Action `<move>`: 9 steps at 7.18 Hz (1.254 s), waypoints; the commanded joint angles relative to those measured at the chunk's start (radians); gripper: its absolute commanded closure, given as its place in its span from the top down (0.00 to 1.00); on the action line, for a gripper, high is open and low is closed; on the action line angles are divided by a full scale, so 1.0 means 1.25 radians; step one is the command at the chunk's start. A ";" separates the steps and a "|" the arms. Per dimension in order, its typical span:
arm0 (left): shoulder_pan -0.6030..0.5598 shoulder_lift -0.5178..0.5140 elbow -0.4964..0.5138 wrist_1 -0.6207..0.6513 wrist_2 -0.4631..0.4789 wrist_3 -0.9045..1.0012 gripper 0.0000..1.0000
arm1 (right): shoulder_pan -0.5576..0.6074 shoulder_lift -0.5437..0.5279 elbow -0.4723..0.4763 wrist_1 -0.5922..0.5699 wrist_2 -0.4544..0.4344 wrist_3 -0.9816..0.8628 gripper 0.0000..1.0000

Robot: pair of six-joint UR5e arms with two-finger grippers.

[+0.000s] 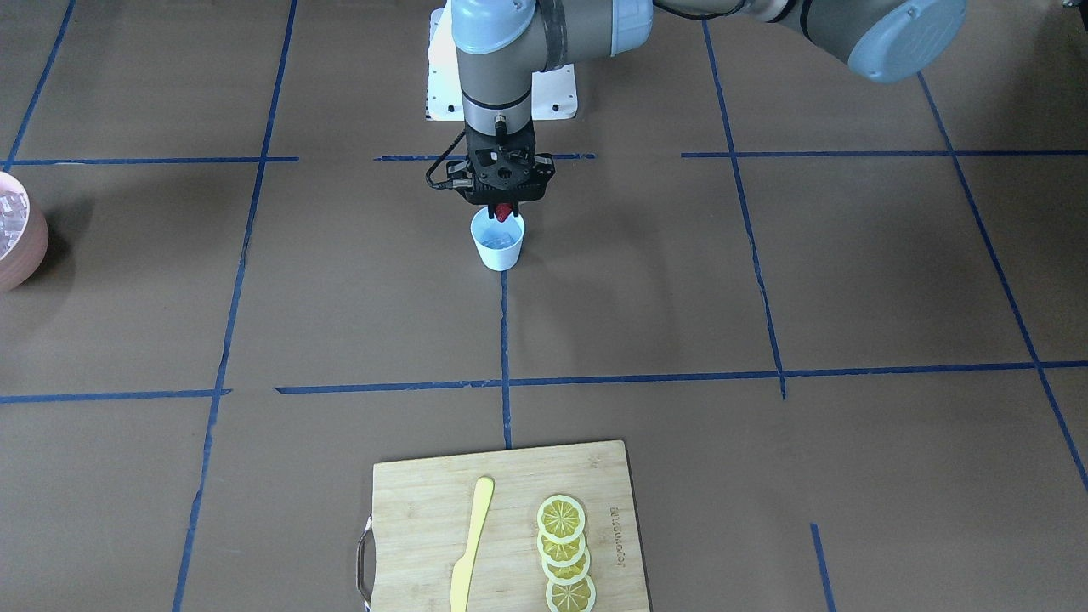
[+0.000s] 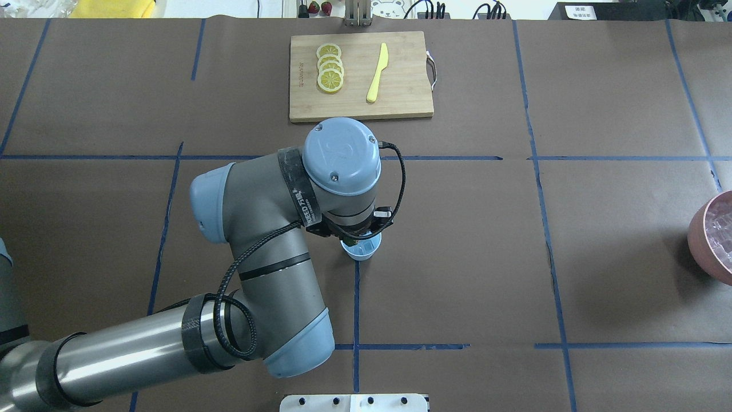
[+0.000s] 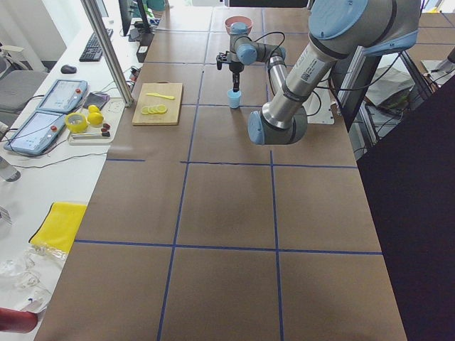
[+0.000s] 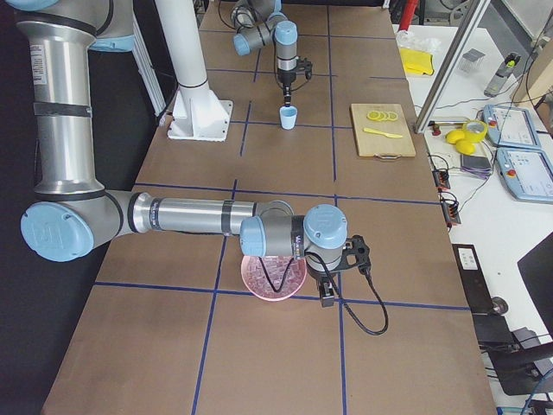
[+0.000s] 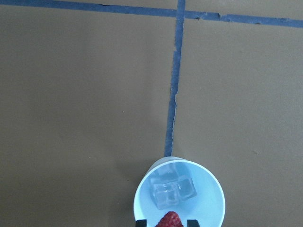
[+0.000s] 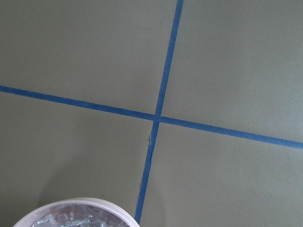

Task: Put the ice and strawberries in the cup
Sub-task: 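Lower the left gripper into the cup and open it to drop the strawberry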

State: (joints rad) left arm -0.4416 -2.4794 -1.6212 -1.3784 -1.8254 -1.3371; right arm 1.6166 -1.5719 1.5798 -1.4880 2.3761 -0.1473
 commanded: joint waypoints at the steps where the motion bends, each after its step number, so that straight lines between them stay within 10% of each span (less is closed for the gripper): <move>1: 0.001 -0.005 0.010 -0.008 0.001 -0.004 0.00 | 0.000 0.000 0.001 0.000 0.000 0.000 1.00; 4: 0.001 -0.005 0.010 -0.008 0.001 -0.007 0.12 | 0.000 0.000 0.001 0.000 0.000 -0.001 1.00; 5: 0.001 -0.002 0.011 -0.008 0.000 0.001 0.78 | -0.001 0.000 0.001 0.000 0.000 0.000 1.00; 6: 0.001 -0.003 0.007 -0.008 0.001 0.001 1.00 | 0.000 0.000 0.001 0.000 0.000 0.000 1.00; 9: 0.001 -0.001 0.006 -0.008 0.001 0.001 1.00 | -0.001 0.000 0.000 0.000 0.000 0.000 1.00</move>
State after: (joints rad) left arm -0.4403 -2.4812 -1.6132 -1.3882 -1.8240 -1.3362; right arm 1.6164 -1.5724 1.5814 -1.4880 2.3765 -0.1473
